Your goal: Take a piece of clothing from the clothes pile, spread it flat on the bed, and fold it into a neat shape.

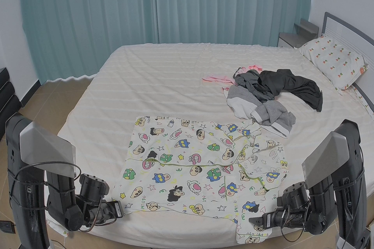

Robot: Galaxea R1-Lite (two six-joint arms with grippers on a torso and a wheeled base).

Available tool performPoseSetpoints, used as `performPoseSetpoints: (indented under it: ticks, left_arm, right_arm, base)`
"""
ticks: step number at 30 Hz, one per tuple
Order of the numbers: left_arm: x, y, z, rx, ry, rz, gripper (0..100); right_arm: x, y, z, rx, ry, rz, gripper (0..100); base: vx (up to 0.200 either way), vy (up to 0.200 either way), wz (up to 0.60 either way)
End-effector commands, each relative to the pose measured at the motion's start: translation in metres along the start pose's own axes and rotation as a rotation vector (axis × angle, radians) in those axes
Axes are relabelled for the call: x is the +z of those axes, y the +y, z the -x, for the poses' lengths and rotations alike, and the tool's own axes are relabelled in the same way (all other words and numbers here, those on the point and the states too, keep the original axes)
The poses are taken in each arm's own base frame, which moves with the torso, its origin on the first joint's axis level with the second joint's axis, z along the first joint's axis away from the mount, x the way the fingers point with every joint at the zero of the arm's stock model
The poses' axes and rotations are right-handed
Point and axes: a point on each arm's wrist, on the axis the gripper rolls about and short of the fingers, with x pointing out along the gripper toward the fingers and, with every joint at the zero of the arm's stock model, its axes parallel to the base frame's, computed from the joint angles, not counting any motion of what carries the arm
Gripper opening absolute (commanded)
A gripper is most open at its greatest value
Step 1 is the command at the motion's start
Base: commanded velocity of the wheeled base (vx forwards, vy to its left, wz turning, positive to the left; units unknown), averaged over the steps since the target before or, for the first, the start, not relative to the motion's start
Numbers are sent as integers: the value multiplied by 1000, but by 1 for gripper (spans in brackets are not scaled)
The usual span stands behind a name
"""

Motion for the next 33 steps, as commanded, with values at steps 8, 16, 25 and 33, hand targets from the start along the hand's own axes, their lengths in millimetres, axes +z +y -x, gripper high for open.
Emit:
performPoseSetpoints:
  ticks: [8,16,25,33]
  left_arm:
    - [-5,3,4,1,0,-5,0]
    - [-12,7,11,15,30,-14,0]
    - [-23,16,18,21,36,-102,0]
    - [-27,18,16,30,46,-104,0]
  right_arm:
    - [-9,-2,9,3,23,-7,0]
    - [-10,-2,17,6,31,-5,0]
    - [-14,0,26,-10,117,34,0]
    - [-15,1,36,-19,162,48,0]
  base:
    - [0,0,0]
    - [0,0,0]
    - [0,0,0]
    - [0,0,0]
